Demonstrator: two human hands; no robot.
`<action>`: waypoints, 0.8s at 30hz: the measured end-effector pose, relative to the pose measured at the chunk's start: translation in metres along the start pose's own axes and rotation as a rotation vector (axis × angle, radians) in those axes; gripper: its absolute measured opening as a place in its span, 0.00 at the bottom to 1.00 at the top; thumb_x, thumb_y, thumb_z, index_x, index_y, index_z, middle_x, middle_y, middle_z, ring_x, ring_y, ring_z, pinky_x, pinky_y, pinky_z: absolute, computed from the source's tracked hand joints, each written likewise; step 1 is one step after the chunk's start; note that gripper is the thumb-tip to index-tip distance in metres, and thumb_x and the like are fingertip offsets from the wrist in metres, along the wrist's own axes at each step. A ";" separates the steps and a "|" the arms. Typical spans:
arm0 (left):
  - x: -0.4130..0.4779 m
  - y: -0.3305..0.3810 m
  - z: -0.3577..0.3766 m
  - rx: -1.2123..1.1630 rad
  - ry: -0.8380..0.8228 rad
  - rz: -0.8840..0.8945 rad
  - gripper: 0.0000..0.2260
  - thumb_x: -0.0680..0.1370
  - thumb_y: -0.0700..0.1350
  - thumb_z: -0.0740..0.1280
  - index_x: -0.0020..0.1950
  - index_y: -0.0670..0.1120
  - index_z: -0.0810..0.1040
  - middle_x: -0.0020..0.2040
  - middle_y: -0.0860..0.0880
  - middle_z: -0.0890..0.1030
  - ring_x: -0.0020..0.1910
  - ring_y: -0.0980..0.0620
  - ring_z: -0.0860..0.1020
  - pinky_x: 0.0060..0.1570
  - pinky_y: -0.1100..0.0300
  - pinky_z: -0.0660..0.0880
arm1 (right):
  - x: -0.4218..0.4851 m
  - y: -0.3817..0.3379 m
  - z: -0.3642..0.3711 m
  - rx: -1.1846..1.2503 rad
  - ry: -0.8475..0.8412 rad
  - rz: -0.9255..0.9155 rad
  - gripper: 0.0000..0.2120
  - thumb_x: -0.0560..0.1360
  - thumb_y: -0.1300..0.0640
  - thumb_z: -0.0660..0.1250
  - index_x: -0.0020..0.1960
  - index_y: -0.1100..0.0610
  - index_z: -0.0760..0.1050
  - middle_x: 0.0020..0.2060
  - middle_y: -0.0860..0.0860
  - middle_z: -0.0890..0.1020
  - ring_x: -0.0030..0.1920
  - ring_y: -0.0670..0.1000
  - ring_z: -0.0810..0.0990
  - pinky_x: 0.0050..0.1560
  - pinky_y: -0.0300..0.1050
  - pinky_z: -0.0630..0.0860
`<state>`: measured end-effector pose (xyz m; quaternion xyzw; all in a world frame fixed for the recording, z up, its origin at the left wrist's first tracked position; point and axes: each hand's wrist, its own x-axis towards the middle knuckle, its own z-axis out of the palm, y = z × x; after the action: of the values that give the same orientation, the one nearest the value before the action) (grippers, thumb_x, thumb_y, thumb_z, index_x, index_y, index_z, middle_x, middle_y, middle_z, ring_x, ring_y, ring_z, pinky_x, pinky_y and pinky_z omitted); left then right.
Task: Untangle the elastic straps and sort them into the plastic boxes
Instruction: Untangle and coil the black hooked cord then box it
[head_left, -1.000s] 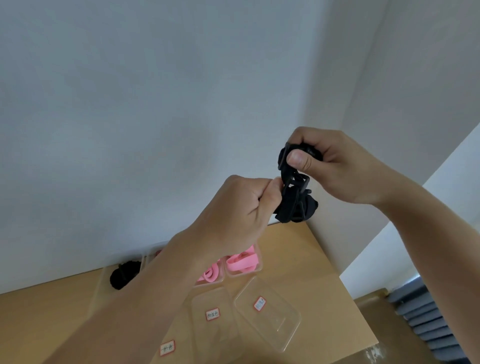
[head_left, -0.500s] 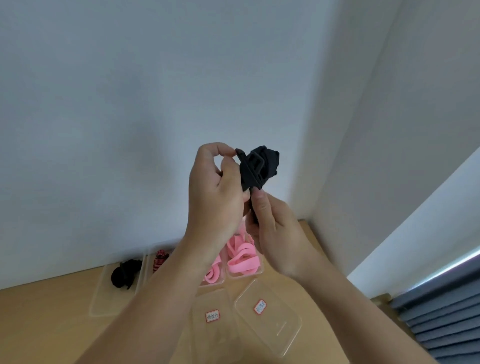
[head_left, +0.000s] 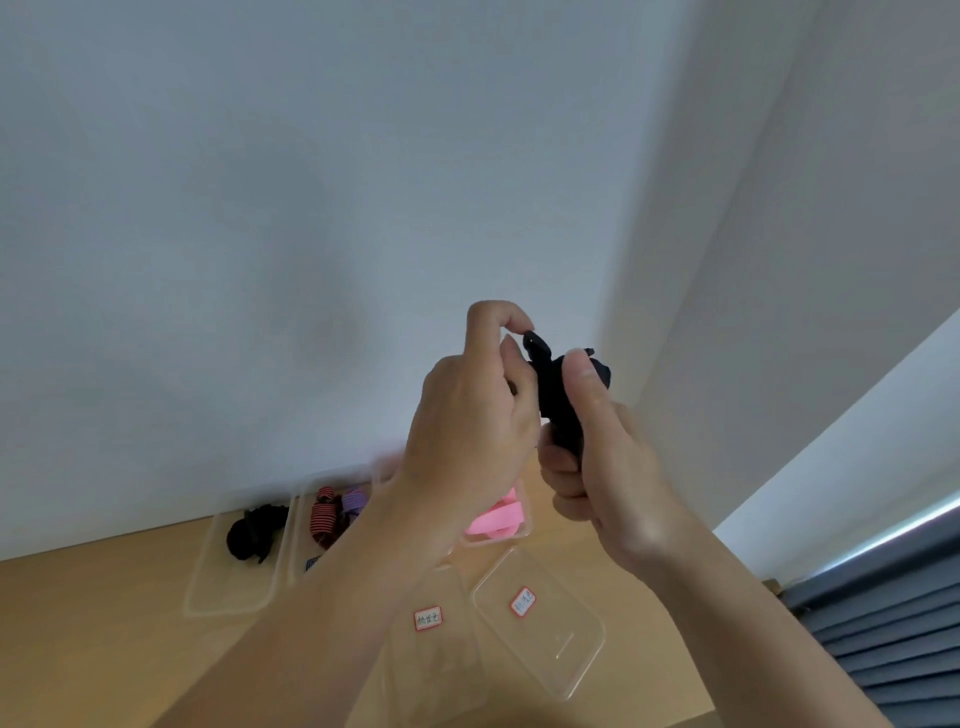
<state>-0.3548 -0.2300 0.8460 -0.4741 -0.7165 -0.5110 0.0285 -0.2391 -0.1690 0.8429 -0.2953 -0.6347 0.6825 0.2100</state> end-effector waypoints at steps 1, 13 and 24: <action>0.000 0.001 -0.001 0.018 0.001 0.025 0.10 0.82 0.45 0.54 0.59 0.45 0.71 0.21 0.55 0.63 0.22 0.50 0.66 0.25 0.62 0.56 | 0.001 0.001 0.000 -0.018 0.030 -0.025 0.27 0.74 0.30 0.56 0.32 0.52 0.58 0.29 0.51 0.57 0.27 0.51 0.54 0.26 0.41 0.54; -0.008 -0.012 -0.006 -0.449 -0.159 -0.091 0.16 0.74 0.58 0.70 0.62 0.62 0.77 0.45 0.53 0.78 0.43 0.52 0.80 0.46 0.62 0.76 | 0.006 0.007 0.014 0.078 0.137 -0.123 0.34 0.75 0.30 0.53 0.37 0.63 0.65 0.28 0.53 0.61 0.25 0.49 0.57 0.24 0.38 0.58; -0.009 -0.016 -0.011 -0.598 -0.271 -0.167 0.11 0.73 0.48 0.73 0.51 0.48 0.74 0.48 0.46 0.84 0.47 0.43 0.83 0.49 0.42 0.82 | -0.002 0.009 0.022 0.235 -0.219 0.170 0.34 0.78 0.26 0.45 0.53 0.47 0.81 0.31 0.60 0.77 0.21 0.51 0.64 0.22 0.36 0.57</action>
<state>-0.3664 -0.2441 0.8349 -0.4647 -0.5685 -0.6313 -0.2495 -0.2511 -0.1879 0.8343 -0.2455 -0.5423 0.7954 0.1142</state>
